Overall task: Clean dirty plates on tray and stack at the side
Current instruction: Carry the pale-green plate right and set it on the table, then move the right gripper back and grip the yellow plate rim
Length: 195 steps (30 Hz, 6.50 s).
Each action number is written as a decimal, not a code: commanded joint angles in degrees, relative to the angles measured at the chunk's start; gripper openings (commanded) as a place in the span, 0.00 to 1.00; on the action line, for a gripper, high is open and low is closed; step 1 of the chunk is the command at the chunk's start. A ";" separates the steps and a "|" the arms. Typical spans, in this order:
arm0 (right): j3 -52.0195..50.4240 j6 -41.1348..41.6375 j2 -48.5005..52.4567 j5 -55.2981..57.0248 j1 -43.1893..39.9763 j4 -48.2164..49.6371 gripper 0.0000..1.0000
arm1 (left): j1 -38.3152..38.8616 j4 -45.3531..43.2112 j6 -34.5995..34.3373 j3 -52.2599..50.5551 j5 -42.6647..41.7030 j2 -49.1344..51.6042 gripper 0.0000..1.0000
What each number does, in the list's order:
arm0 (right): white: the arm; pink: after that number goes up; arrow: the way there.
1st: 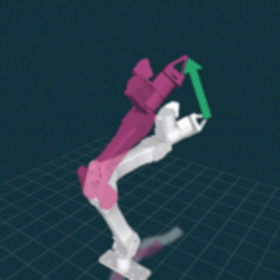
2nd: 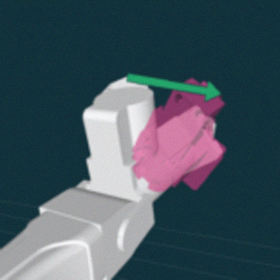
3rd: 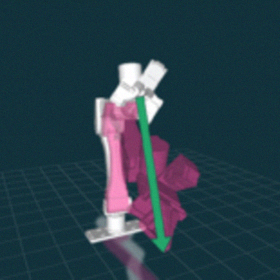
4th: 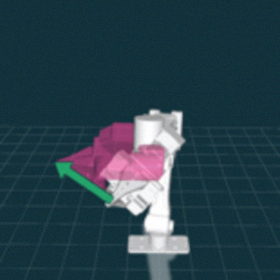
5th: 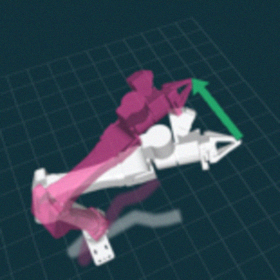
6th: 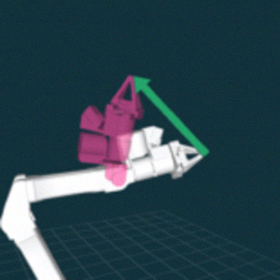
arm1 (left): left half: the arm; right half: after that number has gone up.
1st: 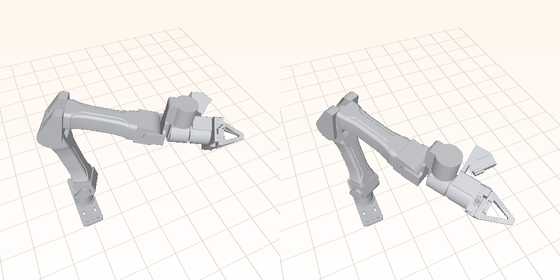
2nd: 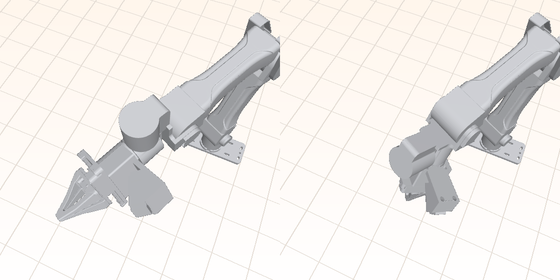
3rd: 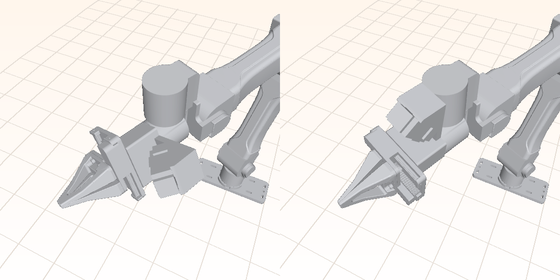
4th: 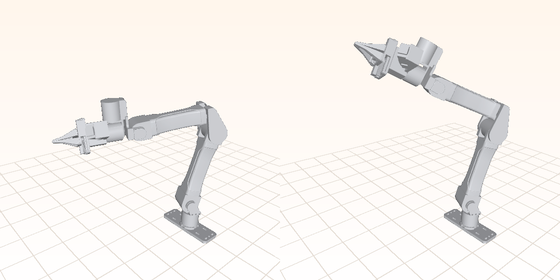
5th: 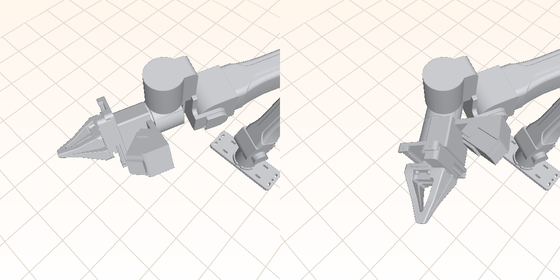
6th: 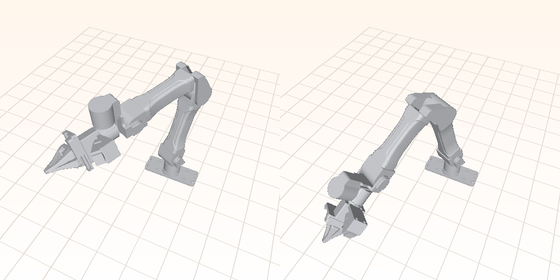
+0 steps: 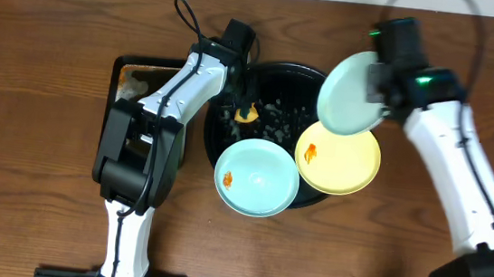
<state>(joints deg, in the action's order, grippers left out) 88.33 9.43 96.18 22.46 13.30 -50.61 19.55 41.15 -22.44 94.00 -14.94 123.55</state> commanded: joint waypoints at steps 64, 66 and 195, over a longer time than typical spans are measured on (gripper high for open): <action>-0.83 -3.98 -10.64 -39.15 -20.59 -11.80 0.50 | -2.56 11.54 10.84 1.16 4.15 -22.14 0.10; -0.87 -4.00 -10.56 -38.88 -19.08 -12.24 0.50 | -5.11 14.64 10.91 1.16 10.91 -25.00 0.10; -25.44 5.75 3.39 -39.93 -11.58 20.70 0.01 | -21.62 0.70 20.68 -17.88 14.03 -11.56 0.41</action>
<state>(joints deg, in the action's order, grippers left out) 63.13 14.94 98.98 -13.63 -0.16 -31.75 -2.13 41.74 -1.52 76.44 -0.97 111.28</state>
